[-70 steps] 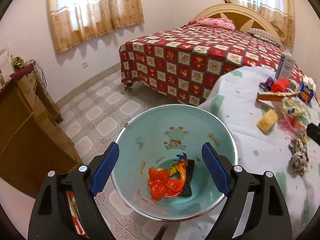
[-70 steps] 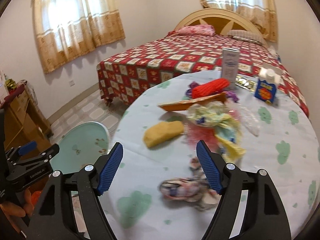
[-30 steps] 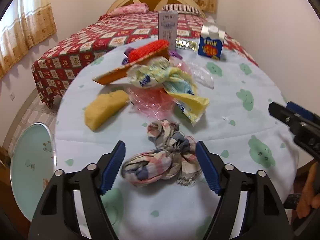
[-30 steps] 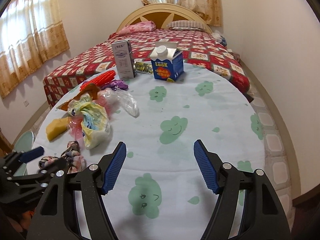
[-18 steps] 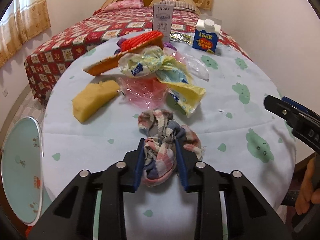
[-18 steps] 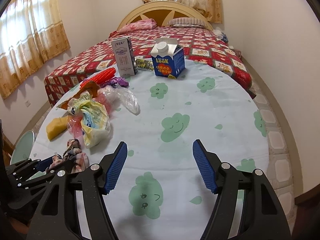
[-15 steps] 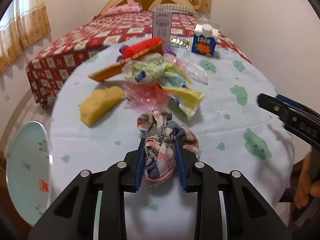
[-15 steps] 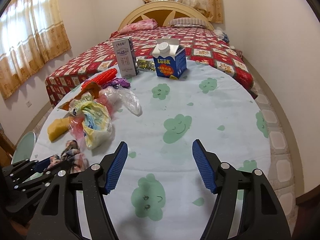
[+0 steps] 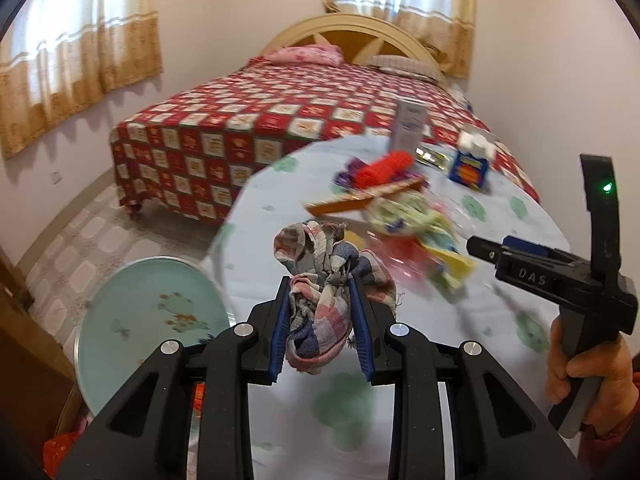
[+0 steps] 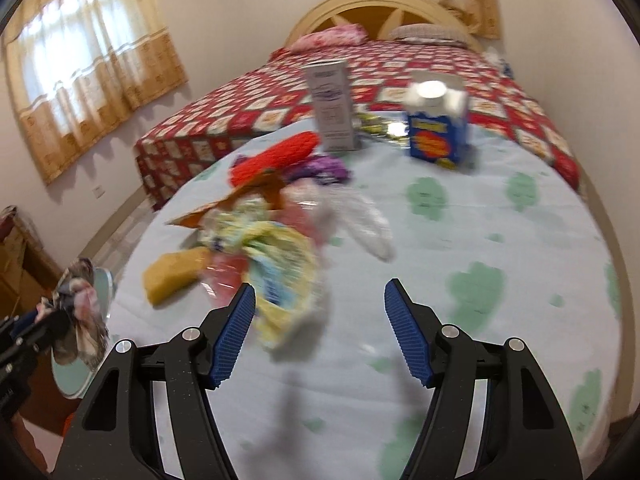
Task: Collect trash
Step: 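Grasp the yellow-white plastic bag with the right tool while the left tool carries the cloth to the bucket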
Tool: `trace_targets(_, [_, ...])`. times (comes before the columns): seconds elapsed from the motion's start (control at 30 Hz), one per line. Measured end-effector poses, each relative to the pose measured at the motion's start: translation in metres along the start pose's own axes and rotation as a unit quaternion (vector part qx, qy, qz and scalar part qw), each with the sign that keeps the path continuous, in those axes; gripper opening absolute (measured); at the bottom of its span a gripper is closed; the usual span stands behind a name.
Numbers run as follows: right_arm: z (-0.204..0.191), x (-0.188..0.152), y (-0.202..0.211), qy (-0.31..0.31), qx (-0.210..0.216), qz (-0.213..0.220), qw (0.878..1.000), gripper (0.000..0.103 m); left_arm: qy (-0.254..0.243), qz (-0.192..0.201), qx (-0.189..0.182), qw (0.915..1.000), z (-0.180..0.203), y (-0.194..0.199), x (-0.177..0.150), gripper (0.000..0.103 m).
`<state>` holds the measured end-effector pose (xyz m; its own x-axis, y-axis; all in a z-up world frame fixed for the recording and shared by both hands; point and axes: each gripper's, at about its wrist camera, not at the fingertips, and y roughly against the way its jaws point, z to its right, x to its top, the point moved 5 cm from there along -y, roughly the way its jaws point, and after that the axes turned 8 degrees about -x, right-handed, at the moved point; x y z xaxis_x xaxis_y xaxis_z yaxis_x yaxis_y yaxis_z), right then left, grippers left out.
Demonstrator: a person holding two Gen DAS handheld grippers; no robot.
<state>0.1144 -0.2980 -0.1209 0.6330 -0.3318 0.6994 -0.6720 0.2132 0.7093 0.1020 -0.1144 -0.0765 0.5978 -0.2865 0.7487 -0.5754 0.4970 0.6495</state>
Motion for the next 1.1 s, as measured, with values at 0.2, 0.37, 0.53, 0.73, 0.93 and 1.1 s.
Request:
trace_targets(0.2, [-0.016, 0.0, -0.044, 0.006, 0.014, -0.061, 0.998, 0.056, 0.022, 0.008, 0.009, 0.9997, -0.025, 0.008, 0.002, 0.029])
trace_targets(0.37, [-0.015, -0.005, -0.031, -0.007, 0.034, -0.054, 0.998, 0.038, 0.037, 0.011, 0.014, 0.9991, -0.041, 0.015, -0.003, 0.029])
trace_targets(0.53, [-0.01, -0.008, 0.001, -0.023, 0.019, -0.021, 0.999, 0.036, 0.048, 0.022, 0.022, 0.9984, -0.054, 0.024, -0.005, 0.029])
trace_targets(0.73, [-0.006, -0.004, 0.038, -0.043, -0.012, 0.031, 0.999, 0.036, 0.061, 0.032, 0.035, 0.997, -0.068, 0.036, -0.009, 0.029])
trace_targets(0.93, [-0.042, -0.004, 0.054, -0.014, 0.012, 0.04, 0.999, 0.037, 0.068, 0.043, 0.073, 0.9941, -0.093, 0.053, -0.012, 0.029])
trace_targets(1.1, [-0.087, -0.012, 0.059, 0.018, 0.044, 0.035, 0.998, 0.037, 0.077, 0.05, 0.1, 0.9908, -0.118, 0.069, -0.021, 0.029])
